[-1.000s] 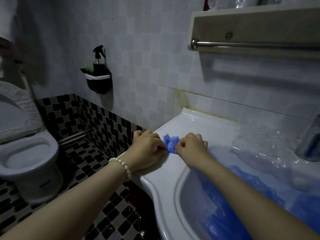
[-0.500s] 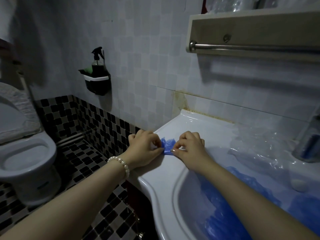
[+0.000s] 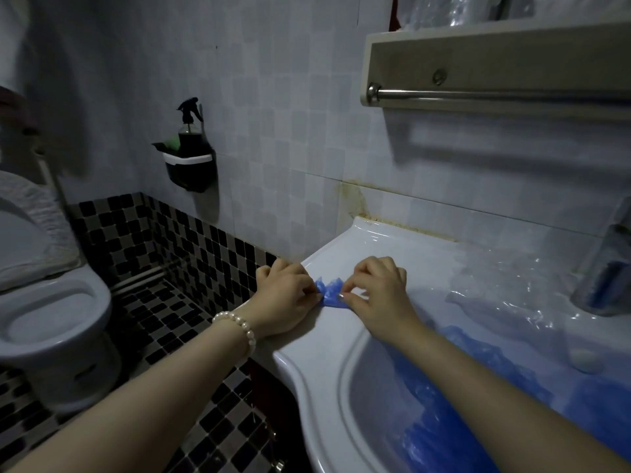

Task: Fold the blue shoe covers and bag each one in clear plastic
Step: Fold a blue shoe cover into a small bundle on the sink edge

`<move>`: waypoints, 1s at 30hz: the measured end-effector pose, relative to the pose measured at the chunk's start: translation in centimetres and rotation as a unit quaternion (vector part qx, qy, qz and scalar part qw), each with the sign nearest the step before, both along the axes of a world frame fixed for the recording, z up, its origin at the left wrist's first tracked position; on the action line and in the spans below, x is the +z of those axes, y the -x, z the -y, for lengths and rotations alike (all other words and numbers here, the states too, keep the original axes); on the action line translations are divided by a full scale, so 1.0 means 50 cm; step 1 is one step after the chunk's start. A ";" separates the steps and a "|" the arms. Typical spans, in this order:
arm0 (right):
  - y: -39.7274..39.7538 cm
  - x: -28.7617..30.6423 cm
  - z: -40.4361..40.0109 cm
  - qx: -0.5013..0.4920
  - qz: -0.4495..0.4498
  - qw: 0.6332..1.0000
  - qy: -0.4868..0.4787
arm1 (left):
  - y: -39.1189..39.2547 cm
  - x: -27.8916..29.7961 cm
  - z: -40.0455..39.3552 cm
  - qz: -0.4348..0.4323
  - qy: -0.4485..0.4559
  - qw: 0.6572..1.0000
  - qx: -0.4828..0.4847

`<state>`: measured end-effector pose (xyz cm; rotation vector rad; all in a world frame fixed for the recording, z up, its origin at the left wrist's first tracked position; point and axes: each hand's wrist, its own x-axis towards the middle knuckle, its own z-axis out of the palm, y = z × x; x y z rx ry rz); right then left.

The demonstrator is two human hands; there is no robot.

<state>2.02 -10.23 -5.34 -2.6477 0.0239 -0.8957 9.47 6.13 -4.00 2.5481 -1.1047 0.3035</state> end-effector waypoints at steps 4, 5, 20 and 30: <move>0.009 0.006 0.006 0.030 -0.038 0.999 -0.005 | -0.006 0.005 0.000 -0.070 0.014 0.997 0.019; 0.006 0.012 0.005 0.022 -0.057 0.998 -0.029 | -0.007 0.006 0.000 -0.080 0.027 0.996 0.025; -0.005 0.025 -0.013 -0.043 -0.059 0.995 0.066 | -0.003 -0.003 0.003 -0.005 -0.002 1.000 -0.001; -0.005 0.017 -0.007 0.034 -0.035 0.995 0.085 | -0.010 -0.002 -0.004 -0.054 0.064 0.996 -0.006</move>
